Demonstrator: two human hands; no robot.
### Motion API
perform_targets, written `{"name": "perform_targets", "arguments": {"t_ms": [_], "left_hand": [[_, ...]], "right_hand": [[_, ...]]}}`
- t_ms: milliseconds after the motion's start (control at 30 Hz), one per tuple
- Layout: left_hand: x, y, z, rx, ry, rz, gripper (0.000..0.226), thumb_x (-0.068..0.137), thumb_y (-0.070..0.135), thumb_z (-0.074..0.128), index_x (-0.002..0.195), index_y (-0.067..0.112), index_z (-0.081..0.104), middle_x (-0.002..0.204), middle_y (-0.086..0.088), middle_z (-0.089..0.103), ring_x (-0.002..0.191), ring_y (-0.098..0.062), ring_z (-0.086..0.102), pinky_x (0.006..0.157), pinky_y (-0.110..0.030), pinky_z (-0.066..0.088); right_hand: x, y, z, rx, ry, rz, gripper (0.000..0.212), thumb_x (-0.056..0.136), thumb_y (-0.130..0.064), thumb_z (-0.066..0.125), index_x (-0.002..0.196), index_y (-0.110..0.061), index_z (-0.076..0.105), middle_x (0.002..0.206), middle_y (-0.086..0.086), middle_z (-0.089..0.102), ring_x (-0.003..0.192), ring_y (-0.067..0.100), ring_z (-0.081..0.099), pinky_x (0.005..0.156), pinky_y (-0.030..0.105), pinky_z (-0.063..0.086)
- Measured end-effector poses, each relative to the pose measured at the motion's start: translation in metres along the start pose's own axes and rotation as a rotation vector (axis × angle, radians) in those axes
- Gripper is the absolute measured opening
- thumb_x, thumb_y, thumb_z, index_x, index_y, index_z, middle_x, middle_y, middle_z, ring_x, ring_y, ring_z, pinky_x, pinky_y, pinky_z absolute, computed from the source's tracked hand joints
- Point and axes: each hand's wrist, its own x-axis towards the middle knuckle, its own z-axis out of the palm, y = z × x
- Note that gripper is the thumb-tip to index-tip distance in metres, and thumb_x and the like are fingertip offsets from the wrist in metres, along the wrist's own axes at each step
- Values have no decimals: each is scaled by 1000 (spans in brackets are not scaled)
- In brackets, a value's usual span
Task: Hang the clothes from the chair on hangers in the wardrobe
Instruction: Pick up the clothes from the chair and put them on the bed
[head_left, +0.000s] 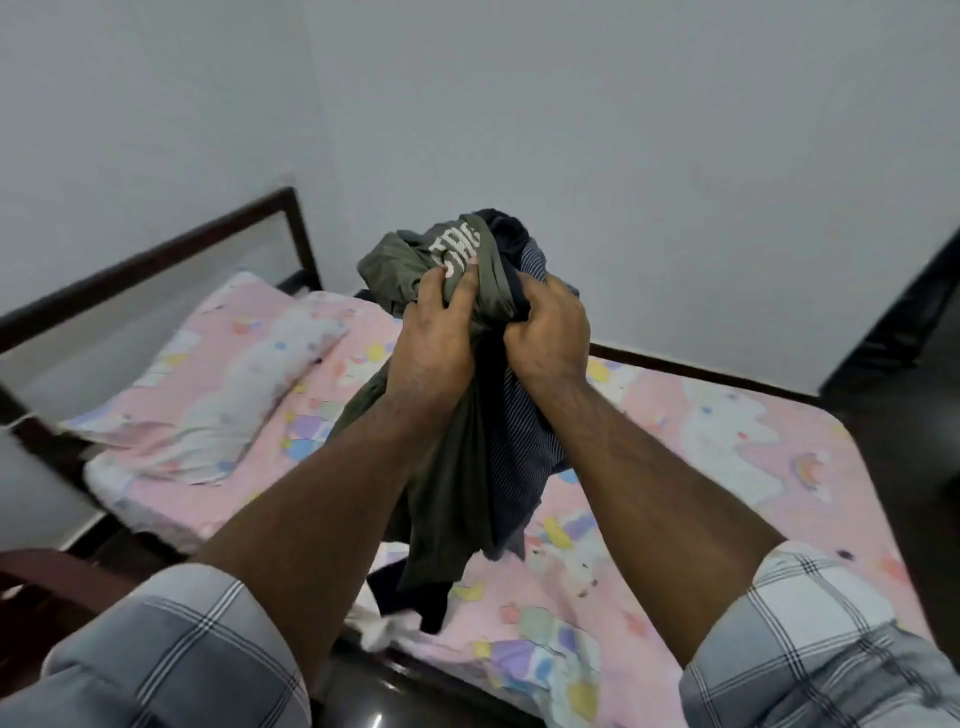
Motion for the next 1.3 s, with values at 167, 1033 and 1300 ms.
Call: {"name": "perform_targets", "arguments": {"t_ms": [167,1033,1300], "left_hand": [[33,109,82,-106,-69,107,72,93,9,57,156,26,28,151,-16,30,115,-41,52,102,-52,46],[-51,308,367,-329,-708,320,73,98,9,49,158,29,15,158,-14,15,123,-47,47,103,-57,45],[-153,264,446,56,-1197,159,99,95,37,60,157,34,-17,167,-4,-14,150,-49,0,118,-60,19]], "right_hand": [[35,101,-90,-131,63,77,62,73,-5,51,127,-32,65,104,3,64,101,30,58,87,40,51],[-63,423,-222,-380,66,529,63,71,-5,55,130,-21,65,105,16,63,101,40,58,78,40,50],[-166,512,-179,-477,-818,858,89,91,-32,65,159,-30,9,165,15,3,148,42,18,118,48,26]]}}
